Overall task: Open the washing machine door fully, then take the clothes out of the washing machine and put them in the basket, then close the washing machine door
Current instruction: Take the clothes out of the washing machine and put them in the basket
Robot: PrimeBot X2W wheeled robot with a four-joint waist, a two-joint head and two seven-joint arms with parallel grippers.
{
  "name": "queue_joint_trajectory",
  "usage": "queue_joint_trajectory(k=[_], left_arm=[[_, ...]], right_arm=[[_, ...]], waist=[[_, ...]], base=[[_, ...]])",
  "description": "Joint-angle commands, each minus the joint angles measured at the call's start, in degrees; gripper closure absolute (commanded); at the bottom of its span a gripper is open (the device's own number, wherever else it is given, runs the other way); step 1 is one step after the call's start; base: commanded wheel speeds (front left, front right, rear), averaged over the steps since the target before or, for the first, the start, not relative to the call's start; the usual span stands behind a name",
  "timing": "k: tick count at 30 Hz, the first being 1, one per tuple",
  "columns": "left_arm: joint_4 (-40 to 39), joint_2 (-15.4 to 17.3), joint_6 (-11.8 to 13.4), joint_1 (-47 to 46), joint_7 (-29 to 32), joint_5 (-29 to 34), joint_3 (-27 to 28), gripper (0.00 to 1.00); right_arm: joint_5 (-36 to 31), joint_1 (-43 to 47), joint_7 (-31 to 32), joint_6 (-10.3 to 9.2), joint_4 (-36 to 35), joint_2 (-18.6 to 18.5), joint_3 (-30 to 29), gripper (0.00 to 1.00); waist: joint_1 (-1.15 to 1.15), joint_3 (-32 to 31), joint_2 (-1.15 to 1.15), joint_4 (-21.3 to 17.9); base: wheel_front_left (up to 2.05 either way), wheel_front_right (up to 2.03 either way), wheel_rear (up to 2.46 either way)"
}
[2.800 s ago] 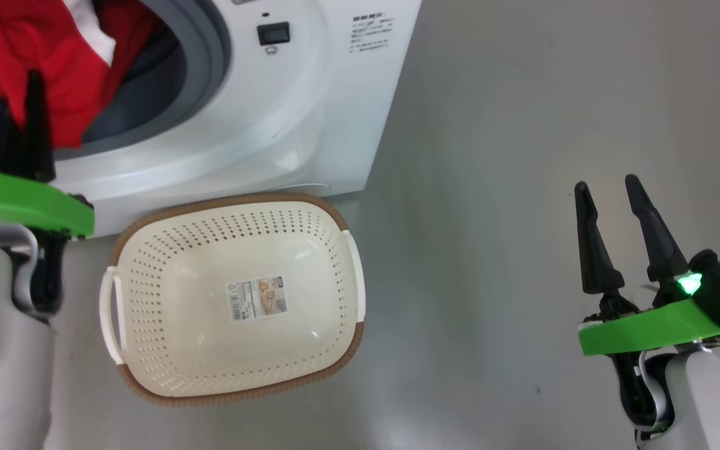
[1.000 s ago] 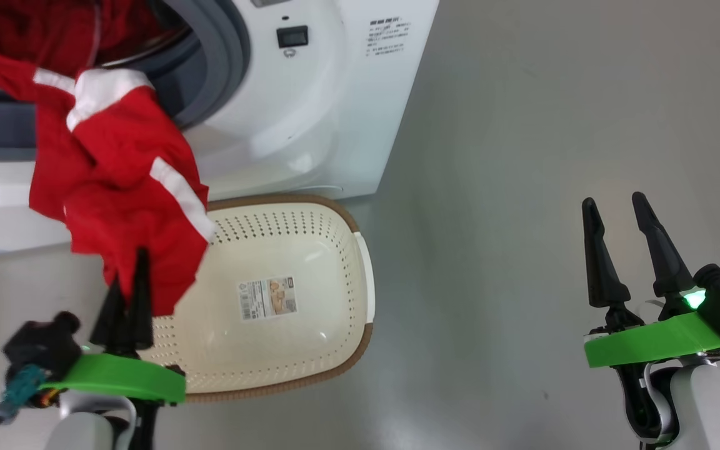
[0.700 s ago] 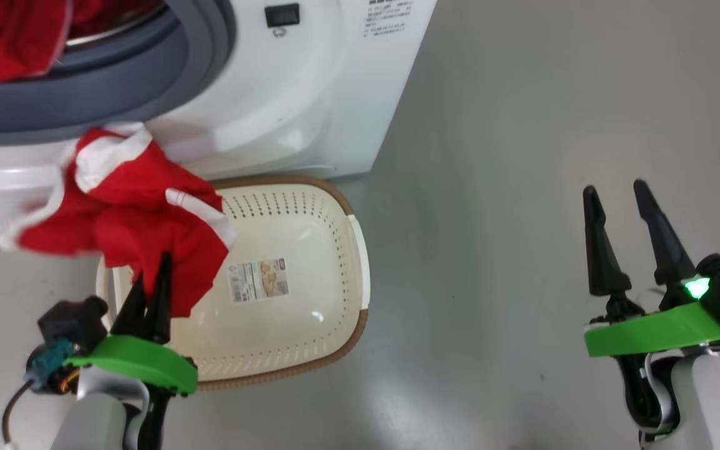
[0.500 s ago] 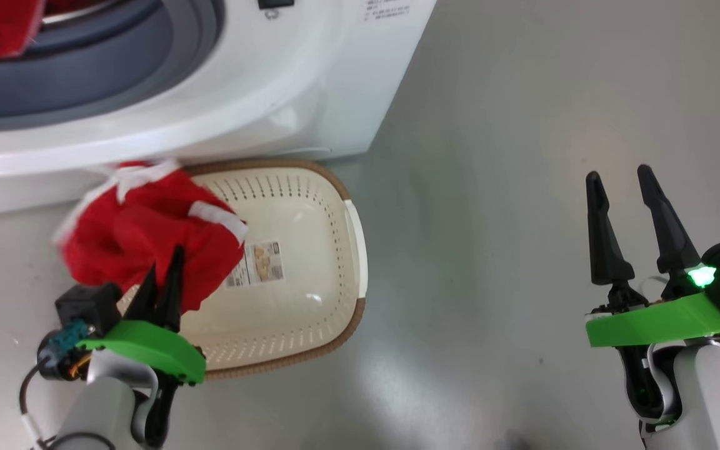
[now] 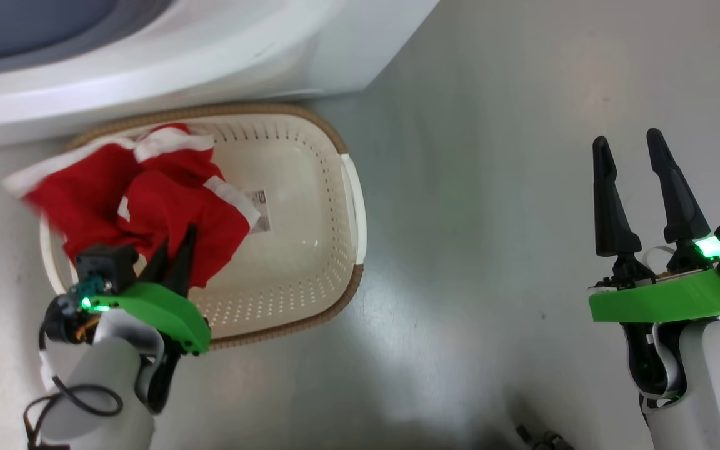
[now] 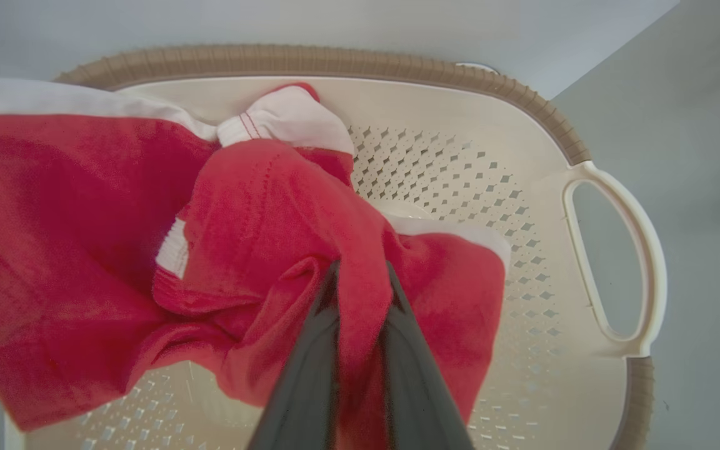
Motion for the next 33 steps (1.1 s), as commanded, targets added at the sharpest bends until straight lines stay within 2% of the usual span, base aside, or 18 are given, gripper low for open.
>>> queue_joint_trajectory(k=[1, 10, 12, 13, 15, 16, 17, 18, 24, 33], left_arm=[[0.6, 2.3, 0.1, -0.6, -0.3, -1.0, 0.3, 1.00], [3.4, 3.4, 0.1, -3.9, -0.3, -3.6, -2.5, 0.99], [3.8, 3.6, 0.1, -4.2, -0.3, -4.0, -2.7, 0.80], [4.0, 3.6, 0.1, -4.3, -0.3, -4.2, -2.9, 0.74], [4.3, 3.7, 0.1, -4.4, -0.3, -4.4, -3.0, 0.47], [4.5, 3.7, 0.1, -4.4, -0.3, -4.6, -3.1, 0.31], [4.5, 3.6, 0.1, -4.3, -0.3, -4.7, -3.1, 0.08], [4.6, 3.6, 0.1, -4.1, -0.3, -4.8, -3.0, 0.00], [3.5, 3.2, 0.1, -2.5, -0.3, -5.1, -1.7, 0.00], [-1.6, 2.8, 0.1, 3.0, -0.3, -2.7, 5.0, 0.00]], right_arm=[[0.0, 0.1, -0.3, 0.26, -1.6, -0.4, 1.3, 0.00], [0.0, -0.9, -0.3, 0.26, -2.0, -0.4, 1.4, 0.00], [0.0, -0.9, -0.3, 0.26, -1.9, -0.4, 1.6, 0.00], [0.0, -1.0, -0.3, 0.26, -1.9, -0.4, 1.6, 0.00], [0.0, -1.0, -0.3, 0.26, -1.8, -0.4, 1.6, 0.00], [0.0, -1.0, -0.3, 0.26, -1.7, -0.4, 1.6, 0.00], [0.0, -0.9, -0.3, 0.26, -1.6, -0.4, 1.6, 0.00], [-0.1, -0.8, -0.3, 0.26, -1.5, -0.4, 1.6, 0.00], [-0.2, -0.2, -0.3, 0.26, -0.7, -0.4, 1.6, 0.00], [-0.7, 1.2, -0.3, 0.26, 1.6, -0.4, 2.3, 0.00]], waist=[[0.00, 3.1, 0.00, 0.0], [0.00, 5.1, 0.00, -0.1], [0.00, 5.0, 0.00, -0.2], [0.00, 4.9, 0.00, -0.2], [0.00, 4.6, 0.00, -0.2], [0.00, 4.3, 0.00, -0.2], [0.00, 4.0, 0.00, -0.1], [0.00, 3.5, 0.00, -0.1], [0.00, 0.5, 0.00, 0.4], [0.00, -7.9, 0.00, 1.2]], base=[[0.00, 0.00, 0.00], [0.00, 0.00, 0.00], [0.00, 0.00, 0.00], [0.00, 0.00, 0.00], [0.00, 0.00, 0.00], [0.00, 0.00, 0.00], [0.00, 0.00, 0.00], [0.00, 0.00, 0.00], [0.00, 0.00, 0.00], [0.00, 0.00, 0.00]])
